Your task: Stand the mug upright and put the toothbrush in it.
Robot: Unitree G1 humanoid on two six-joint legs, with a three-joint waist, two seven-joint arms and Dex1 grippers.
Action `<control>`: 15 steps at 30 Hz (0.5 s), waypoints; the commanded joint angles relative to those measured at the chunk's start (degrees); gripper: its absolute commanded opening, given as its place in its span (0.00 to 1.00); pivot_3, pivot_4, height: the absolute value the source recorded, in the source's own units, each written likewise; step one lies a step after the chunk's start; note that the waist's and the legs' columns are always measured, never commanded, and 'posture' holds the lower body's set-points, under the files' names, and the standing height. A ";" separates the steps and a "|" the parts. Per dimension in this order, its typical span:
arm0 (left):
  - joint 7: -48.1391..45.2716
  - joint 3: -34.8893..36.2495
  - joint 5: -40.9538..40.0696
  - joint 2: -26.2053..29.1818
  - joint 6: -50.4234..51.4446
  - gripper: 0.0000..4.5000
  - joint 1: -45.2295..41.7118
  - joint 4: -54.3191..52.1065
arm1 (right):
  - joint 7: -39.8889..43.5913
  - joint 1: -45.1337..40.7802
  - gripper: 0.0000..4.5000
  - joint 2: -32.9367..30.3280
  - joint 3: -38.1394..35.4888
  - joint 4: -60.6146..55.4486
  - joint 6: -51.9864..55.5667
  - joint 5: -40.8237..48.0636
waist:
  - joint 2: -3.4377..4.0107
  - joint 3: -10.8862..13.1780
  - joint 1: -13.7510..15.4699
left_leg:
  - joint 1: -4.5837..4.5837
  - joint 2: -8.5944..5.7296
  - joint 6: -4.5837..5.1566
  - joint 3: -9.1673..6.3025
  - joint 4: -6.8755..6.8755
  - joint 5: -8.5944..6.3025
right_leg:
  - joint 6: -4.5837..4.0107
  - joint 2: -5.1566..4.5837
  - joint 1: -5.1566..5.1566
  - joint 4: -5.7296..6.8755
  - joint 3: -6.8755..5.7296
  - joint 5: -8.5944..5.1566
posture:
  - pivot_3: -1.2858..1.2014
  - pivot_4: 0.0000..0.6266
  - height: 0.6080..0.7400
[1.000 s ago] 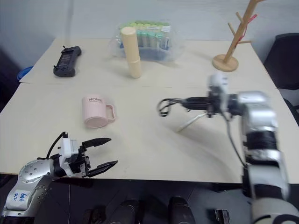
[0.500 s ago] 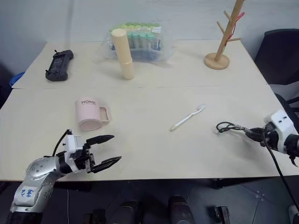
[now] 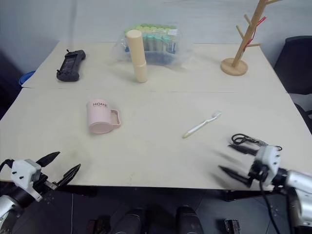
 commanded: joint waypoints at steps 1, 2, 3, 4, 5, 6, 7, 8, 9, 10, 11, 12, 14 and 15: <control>8.29 -4.06 -1.74 -0.65 11.58 1.00 -3.54 -11.30 | -1.50 -3.54 0.99 1.28 1.17 0.66 -3.22 -0.48 | 0.01 0.00 0.09 | 0.01 -0.05 0.00 -0.01 0.01 0.00 | 0.02 -0.05 0.01 0.00 0.01 0.03 | 0.52 0.24 1.00; 11.55 -5.23 -2.80 -1.10 16.26 1.00 -5.65 -13.60 | -1.78 -4.37 0.99 1.49 1.76 1.32 -3.47 -0.78 | 0.01 0.00 0.29 | 0.02 -0.08 0.01 -0.01 0.03 0.01 | 0.04 -0.06 0.04 -0.01 0.02 0.06 | 0.52 0.24 1.00; 13.83 -6.89 -5.35 -1.59 20.79 1.00 -8.48 -15.94 | -1.90 -5.23 0.99 1.56 2.37 1.91 -3.52 -1.03 | 0.01 0.00 0.50 | 0.01 -0.10 0.00 -0.05 0.05 0.03 | 0.05 -0.06 0.04 0.00 0.01 0.07 | 0.52 0.24 1.00; 15.14 -9.21 -7.55 -1.95 24.18 1.00 -12.10 -18.02 | -1.89 -6.10 0.99 1.57 2.97 2.41 -3.47 -1.20 | 0.01 -0.01 0.74 | 0.01 -0.09 -0.09 -0.08 0.07 0.08 | 0.05 -0.05 0.04 0.02 -0.01 0.07 | 0.52 0.24 1.00; 17.01 -11.41 -8.94 -2.54 27.67 1.00 -15.86 -19.54 | -2.00 -6.88 0.99 1.58 3.45 2.77 -3.33 -1.33 | 0.00 -0.01 0.90 | 0.00 -0.09 -0.22 -0.09 0.07 0.13 | 0.05 -0.02 0.01 0.03 -0.03 0.07 | 0.52 0.24 1.00; 18.48 -12.78 -9.77 -2.89 30.28 1.00 -18.53 -20.44 | -2.11 -7.46 0.99 1.60 3.81 3.08 -3.28 -1.43 | -0.01 -0.02 1.02 | -0.05 -0.08 -0.26 -0.09 0.07 0.14 | 0.05 0.01 -0.04 0.06 -0.04 0.07 | 0.52 0.24 1.00; 21.16 -15.42 -9.72 -3.71 34.17 1.00 -23.19 -20.64 | -2.22 -8.28 0.99 1.65 4.37 3.17 -2.78 -1.40 | -0.01 -0.02 1.10 | -0.07 -0.08 -0.29 -0.10 0.06 0.16 | 0.05 0.03 -0.06 0.07 -0.05 0.07 | 0.52 0.24 1.00; 24.20 -18.38 -8.43 -4.67 38.15 1.00 -28.08 -19.85 | -2.48 -9.14 0.99 1.72 4.93 3.16 -2.23 -1.34 | 0.00 -0.02 1.13 | -0.09 -0.07 -0.32 -0.09 0.08 0.18 | 0.05 0.06 -0.08 0.07 -0.06 0.07 | 0.52 0.24 1.00; 26.34 -20.35 -7.60 -5.31 41.08 1.00 -31.46 -19.28 | -2.65 -9.72 0.99 1.73 5.33 3.18 -1.89 -1.26 | 0.00 -0.03 1.20 | -0.10 -0.08 -0.32 -0.07 0.11 0.18 | 0.05 0.07 -0.10 0.10 -0.06 0.07 | 0.52 0.24 1.00; 28.55 -22.06 -6.23 -5.78 43.83 1.00 -34.42 -18.55 | -2.87 -10.24 0.99 1.73 5.68 3.20 -1.55 -1.17 | -0.01 -0.02 1.16 | -0.13 -0.09 -0.32 -0.07 0.22 0.19 | 0.05 0.08 -0.10 0.17 -0.08 0.06 | 0.52 0.24 1.00; 33.82 -23.96 -2.33 -7.27 47.65 1.00 -38.31 -16.53 | -3.25 -10.72 0.99 1.85 6.09 2.81 -0.80 -0.81 | -0.02 -0.03 1.09 | -0.17 -0.09 -0.32 -0.07 0.30 0.19 | 0.05 0.12 -0.10 0.21 -0.08 0.06 | 0.52 0.24 1.00; 37.35 -25.16 -0.65 -9.67 50.11 1.00 -42.20 -14.07 | -3.60 -11.08 0.99 1.94 6.59 2.17 0.03 -0.53 | -0.01 -0.04 1.03 | -0.15 -0.09 -0.31 -0.05 0.34 0.19 | 0.06 0.13 -0.09 0.39 -0.04 0.06 | 0.52 0.24 1.00; 41.65 -27.13 2.13 -13.19 52.39 1.00 -47.81 -10.44 | -3.96 -11.46 0.99 2.10 7.30 1.15 1.12 -0.22 | -0.04 -0.02 1.10 | -0.15 -0.10 -0.31 -0.01 0.39 0.19 | 0.06 0.16 -0.10 0.50 -0.02 0.06 | 0.52 0.24 1.00; 43.65 -28.34 3.80 -14.33 55.62 1.00 -51.04 -8.29 | -3.98 -11.48 0.99 2.15 7.69 0.48 1.74 -0.08 | -0.07 0.00 1.13 | -0.16 -0.09 -0.31 -0.02 0.45 0.19 | 0.06 0.18 -0.11 0.49 -0.04 0.06 | 0.52 0.24 1.00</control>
